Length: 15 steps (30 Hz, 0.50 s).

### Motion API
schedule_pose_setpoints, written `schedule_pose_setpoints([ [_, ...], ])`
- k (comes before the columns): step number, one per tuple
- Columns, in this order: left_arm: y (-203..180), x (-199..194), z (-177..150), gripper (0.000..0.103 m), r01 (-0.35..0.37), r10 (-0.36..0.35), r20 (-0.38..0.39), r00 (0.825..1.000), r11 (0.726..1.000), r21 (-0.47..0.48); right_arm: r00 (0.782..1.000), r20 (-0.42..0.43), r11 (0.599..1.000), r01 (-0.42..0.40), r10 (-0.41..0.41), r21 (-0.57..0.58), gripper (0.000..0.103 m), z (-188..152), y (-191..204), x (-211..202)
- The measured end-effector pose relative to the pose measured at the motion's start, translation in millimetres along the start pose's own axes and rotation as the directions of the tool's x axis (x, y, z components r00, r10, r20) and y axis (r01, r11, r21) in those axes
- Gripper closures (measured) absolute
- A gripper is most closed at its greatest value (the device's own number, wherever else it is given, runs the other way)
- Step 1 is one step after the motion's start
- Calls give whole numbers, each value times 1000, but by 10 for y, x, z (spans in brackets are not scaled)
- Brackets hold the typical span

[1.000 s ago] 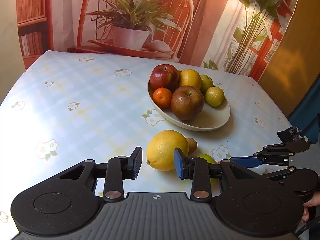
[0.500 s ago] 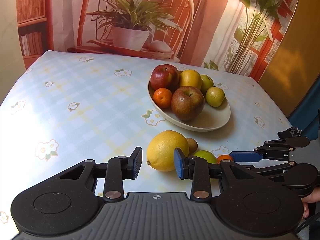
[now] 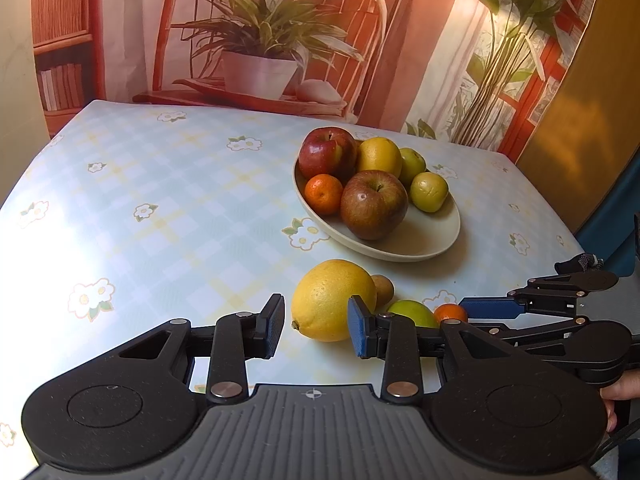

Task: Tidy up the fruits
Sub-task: 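Move the right tool down around a tangerine in the pile, then grasp and lift the tangerine with the right tool while the left tool grasps a small brown kiwi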

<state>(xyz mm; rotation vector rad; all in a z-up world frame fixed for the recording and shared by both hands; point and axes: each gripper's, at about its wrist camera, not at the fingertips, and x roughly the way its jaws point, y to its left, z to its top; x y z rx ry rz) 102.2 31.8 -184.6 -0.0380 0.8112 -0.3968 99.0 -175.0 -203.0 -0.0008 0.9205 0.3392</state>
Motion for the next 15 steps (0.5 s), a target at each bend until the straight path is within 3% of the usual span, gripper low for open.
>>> schedule_pose_setpoints([
  [15,-81,20,3,67,39,-38,-14,999,999,28,999,34,999,20,-21,32,73,3,-195,-116],
])
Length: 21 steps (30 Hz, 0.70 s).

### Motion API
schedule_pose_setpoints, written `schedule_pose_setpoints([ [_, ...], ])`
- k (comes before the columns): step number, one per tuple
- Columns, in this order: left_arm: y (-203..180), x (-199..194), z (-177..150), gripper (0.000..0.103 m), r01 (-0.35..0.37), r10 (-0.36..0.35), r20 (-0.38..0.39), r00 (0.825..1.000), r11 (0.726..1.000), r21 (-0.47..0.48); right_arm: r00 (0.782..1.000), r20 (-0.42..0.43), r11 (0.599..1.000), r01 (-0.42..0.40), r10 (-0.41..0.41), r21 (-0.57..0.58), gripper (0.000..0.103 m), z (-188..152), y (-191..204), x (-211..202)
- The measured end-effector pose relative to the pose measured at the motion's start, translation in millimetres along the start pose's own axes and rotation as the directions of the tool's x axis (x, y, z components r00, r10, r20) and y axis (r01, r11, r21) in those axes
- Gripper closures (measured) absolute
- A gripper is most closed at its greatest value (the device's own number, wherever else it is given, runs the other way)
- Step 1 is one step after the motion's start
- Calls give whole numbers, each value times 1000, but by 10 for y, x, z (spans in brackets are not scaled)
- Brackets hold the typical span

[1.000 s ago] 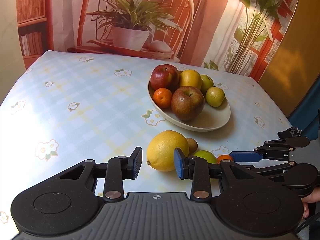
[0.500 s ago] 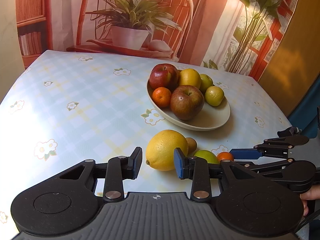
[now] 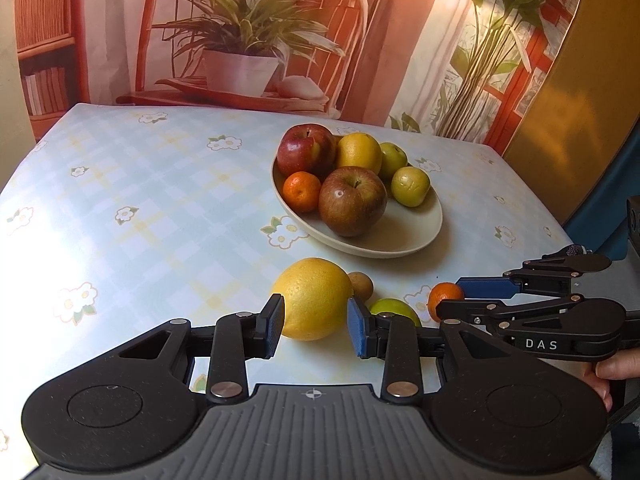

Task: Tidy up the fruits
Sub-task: 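Grasp and lift the tangerine with the right tool while the left tool grasps a small brown kiwi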

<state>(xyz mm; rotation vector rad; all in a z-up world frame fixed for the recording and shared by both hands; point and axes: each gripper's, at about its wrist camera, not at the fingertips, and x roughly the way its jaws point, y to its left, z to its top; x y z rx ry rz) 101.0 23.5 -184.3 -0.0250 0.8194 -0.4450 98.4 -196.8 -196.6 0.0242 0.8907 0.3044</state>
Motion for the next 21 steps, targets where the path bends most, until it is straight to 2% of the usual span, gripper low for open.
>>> schedule_pose_setpoints([
  [14,-180,91,-84,67,68,-66,-42,997,996,51,1000,14,1000,11,-11,13,73,-35,-95,-84],
  [21,-325,175,-133,67,147,-141,-80,987,987,70,1000,18,1000,12,-12,6,73,-33,-150,-145],
])
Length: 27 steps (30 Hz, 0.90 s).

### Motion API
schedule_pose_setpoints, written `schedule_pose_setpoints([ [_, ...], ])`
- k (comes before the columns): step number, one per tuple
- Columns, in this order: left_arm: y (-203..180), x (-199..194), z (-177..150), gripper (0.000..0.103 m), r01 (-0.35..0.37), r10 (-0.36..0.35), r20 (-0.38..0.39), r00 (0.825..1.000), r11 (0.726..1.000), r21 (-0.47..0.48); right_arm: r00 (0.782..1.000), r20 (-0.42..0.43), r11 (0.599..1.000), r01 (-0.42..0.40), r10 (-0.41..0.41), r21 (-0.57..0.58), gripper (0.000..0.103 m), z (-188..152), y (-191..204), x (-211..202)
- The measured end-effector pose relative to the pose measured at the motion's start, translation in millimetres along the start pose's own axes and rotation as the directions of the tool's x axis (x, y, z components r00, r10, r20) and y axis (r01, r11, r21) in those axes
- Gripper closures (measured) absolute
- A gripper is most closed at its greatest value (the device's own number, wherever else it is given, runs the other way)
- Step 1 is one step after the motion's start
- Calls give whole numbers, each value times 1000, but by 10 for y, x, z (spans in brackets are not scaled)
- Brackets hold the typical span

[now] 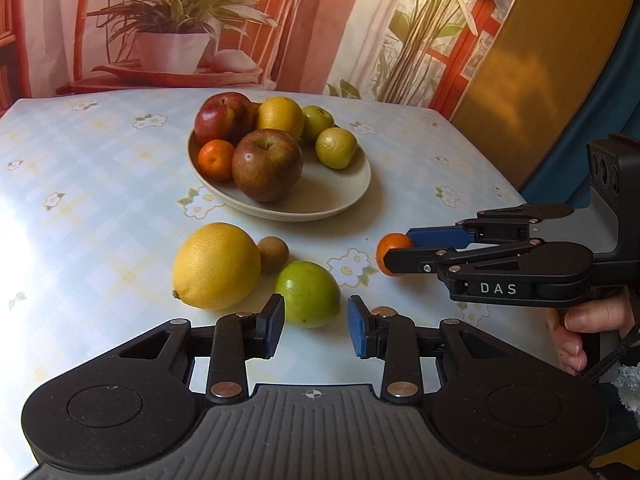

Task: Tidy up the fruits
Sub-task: 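Grasp and lift the tangerine with the right tool while the left tool grasps a small brown kiwi, then carry the kiwi and tangerine over the plate with both tools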

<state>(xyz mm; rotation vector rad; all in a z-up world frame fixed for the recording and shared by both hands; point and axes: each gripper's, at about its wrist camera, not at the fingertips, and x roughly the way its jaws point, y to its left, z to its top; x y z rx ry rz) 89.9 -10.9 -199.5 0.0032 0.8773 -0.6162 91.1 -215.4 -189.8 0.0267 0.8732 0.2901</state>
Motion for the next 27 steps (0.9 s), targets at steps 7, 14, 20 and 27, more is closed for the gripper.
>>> schedule_pose_setpoints([
  [7,-202,253,-49,67,64,-64,-54,996,998,-1,1000,17,1000,11,-11,-19,73,3,-120,-130],
  [14,-373,464,-67,67,44,-38,-91,995,997,67,999,40,1000,13,-14,9,73,-40,-250,-210],
  [20,-452,590,-58,74,25,-12,-107,994,993,115,999,43,1000,10,-11,27,73,-76,-284,-208],
  [27,-492,477,-20,75,28,-21,-46,999,987,159,999,44,1000,13,-14,26,73,-44,-275,-199],
])
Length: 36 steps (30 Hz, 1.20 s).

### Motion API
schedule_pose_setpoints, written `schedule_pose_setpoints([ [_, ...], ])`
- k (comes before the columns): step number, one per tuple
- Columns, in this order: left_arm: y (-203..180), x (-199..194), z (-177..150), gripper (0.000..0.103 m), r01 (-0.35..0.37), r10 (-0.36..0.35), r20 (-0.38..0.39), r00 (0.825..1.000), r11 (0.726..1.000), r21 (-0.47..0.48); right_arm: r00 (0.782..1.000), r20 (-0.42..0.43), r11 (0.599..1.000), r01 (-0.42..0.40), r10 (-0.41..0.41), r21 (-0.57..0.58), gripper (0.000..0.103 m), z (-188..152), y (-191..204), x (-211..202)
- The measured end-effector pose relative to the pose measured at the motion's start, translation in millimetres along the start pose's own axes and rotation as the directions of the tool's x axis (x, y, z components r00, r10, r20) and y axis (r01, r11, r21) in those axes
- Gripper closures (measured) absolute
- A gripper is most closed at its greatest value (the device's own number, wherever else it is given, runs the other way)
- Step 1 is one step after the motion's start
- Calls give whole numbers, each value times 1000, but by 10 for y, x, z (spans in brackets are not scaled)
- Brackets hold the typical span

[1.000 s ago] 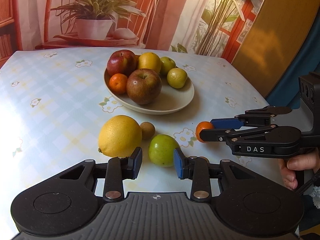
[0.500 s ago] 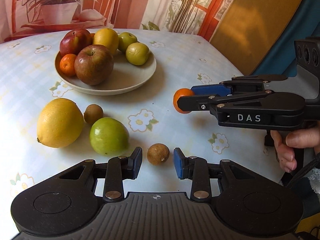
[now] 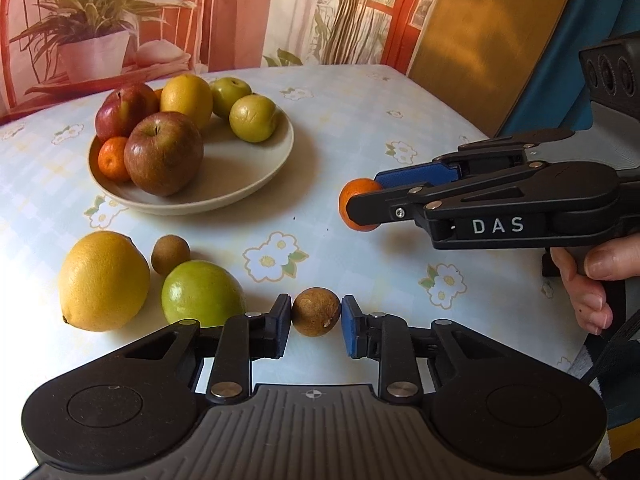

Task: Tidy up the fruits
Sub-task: 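Carry the kiwi and tangerine over the plate with both tools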

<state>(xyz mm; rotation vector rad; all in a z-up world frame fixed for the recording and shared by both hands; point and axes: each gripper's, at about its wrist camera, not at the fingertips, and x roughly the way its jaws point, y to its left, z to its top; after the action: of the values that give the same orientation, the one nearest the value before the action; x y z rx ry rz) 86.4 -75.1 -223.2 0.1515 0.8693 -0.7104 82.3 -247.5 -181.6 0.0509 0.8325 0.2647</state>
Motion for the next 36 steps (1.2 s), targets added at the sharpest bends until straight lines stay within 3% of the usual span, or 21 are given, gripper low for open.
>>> schedule_pose_setpoints([
  [10,247,-405,295,75,-49,54,143,988,998,-40,999,46,999,10,-8,-30,73,289,64,4],
  [17,572,-596,597,75,-109,124,191,974,990,-86,996,85,998,17,-11,-67,73,602,100,73],
  [26,1065,-390,874,75,-144,168,143,975,976,-161,998,62,995,39,-33,-97,73,811,83,442],
  [31,1170,-200,932,74,-166,181,116,977,978,-129,997,56,995,59,-54,-82,73,920,-12,612],
  [36,1255,-59,979,74,-142,157,101,982,980,-141,998,39,993,55,-51,-107,73,1001,-14,829],
])
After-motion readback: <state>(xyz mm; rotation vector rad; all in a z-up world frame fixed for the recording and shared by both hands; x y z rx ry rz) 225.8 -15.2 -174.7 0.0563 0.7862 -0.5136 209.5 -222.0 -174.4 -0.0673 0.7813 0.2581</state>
